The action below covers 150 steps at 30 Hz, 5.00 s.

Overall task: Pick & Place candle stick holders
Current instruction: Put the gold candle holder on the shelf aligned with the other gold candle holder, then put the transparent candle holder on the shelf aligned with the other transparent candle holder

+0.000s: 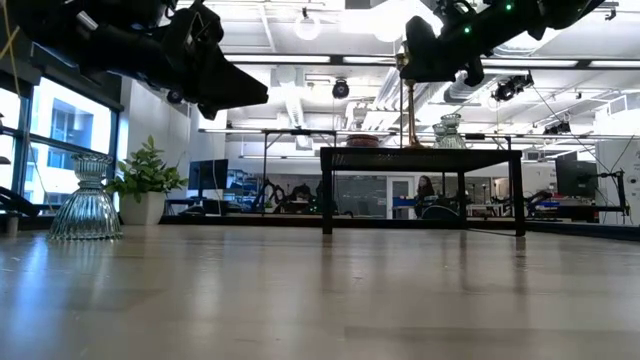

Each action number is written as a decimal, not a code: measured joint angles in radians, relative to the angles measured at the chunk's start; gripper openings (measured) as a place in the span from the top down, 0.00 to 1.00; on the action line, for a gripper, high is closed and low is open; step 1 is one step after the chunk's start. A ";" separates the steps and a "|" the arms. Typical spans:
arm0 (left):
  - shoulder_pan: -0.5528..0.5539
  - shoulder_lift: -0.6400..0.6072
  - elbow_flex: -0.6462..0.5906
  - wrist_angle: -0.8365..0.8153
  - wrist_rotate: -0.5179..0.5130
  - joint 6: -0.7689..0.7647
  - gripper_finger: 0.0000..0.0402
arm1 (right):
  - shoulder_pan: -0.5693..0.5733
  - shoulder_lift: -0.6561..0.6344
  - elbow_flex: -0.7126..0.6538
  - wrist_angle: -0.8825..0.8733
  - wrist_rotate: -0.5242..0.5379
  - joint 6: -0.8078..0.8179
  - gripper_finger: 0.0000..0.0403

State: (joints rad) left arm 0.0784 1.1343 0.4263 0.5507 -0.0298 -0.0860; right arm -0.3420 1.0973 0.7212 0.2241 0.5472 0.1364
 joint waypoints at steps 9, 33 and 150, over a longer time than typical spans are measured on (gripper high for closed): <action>0.000 0.000 0.000 -0.003 0.001 0.001 0.75 | 0.000 -0.011 0.000 -0.006 0.008 -0.012 0.73; 0.000 0.000 0.000 -0.008 0.022 -0.001 0.75 | 0.000 -0.018 0.000 -0.019 0.046 -0.005 0.65; -0.242 0.044 0.494 -1.347 -0.143 -0.564 0.58 | 0.777 -0.356 -0.599 0.559 0.150 -0.249 1.00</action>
State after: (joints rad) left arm -0.1638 1.1784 0.9201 -0.7965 -0.1726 -0.6505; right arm 0.4347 0.7410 0.1223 0.7830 0.6971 -0.1127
